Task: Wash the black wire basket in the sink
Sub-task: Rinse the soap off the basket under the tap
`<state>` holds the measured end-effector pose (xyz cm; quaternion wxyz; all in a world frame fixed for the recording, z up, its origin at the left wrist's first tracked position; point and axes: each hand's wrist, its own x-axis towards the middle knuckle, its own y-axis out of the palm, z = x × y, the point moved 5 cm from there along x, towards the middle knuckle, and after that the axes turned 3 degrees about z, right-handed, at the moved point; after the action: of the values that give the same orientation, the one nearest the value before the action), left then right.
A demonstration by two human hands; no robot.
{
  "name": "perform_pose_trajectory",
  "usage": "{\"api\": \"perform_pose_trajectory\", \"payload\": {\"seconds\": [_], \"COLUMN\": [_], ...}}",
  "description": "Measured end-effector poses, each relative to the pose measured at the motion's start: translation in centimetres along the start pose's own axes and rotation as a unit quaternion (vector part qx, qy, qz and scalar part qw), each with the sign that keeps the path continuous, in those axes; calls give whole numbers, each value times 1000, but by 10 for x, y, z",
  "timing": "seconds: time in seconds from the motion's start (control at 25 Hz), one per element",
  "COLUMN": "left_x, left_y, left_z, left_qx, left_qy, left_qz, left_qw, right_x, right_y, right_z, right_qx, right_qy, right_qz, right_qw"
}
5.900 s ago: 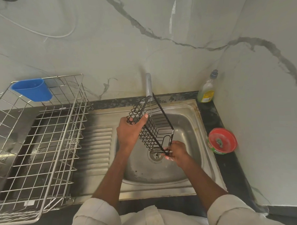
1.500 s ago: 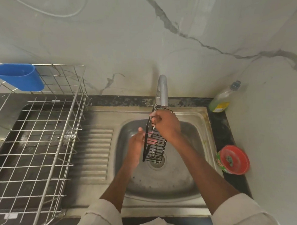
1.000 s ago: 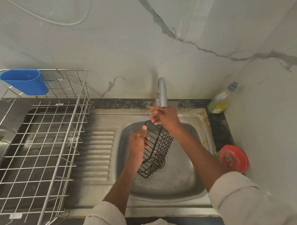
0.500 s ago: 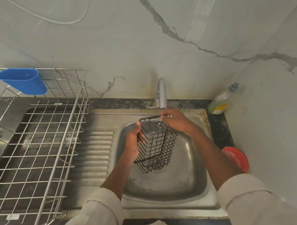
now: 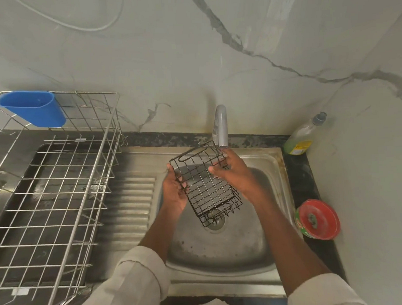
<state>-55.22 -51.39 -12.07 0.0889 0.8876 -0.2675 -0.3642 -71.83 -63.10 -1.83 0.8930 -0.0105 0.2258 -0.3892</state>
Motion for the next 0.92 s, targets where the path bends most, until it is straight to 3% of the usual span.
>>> {"api": "perform_pose_trajectory", "payload": {"seconds": [0.28, 0.6, 0.76, 0.92], "left_x": [-11, -48, -52, -40], "left_y": [16, 66, 85, 87], "left_z": [10, 8, 14, 3], "left_qx": [127, 160, 184, 189], "left_qy": [-61, -83, -89, -54], "left_qz": [19, 56, 96, 76], "left_qw": [990, 982, 974, 977], "right_x": [-29, -47, -49, -46], "right_y": [-8, -41, -48, -36], "right_z": [-26, -38, -34, -25], "right_qx": [0, 91, 108, 110], "right_qy": [11, 20, 15, 4], "right_qz": [-145, -266, -290, -280], "right_qw": [989, 960, 951, 954]}}
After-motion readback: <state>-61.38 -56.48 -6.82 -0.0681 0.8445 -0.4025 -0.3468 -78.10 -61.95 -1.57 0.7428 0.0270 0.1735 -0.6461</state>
